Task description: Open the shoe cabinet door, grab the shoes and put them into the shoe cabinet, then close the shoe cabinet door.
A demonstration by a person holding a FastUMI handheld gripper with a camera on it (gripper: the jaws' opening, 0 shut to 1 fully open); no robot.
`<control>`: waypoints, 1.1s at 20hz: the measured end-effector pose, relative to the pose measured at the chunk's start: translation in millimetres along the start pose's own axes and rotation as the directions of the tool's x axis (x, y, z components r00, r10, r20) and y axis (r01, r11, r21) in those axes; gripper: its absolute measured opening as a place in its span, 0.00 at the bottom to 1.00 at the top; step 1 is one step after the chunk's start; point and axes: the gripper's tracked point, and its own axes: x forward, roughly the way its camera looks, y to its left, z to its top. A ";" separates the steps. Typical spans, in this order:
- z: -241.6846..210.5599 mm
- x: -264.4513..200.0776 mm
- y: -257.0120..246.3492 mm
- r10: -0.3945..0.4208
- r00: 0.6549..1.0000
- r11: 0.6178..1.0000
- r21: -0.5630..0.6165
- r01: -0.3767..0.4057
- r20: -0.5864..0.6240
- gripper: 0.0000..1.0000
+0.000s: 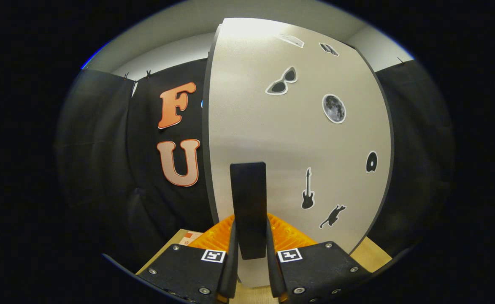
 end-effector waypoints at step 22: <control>-21.7 -152.8 -125.0 -0.159 0.987 0.987 0.025 0.159 -0.031 0.27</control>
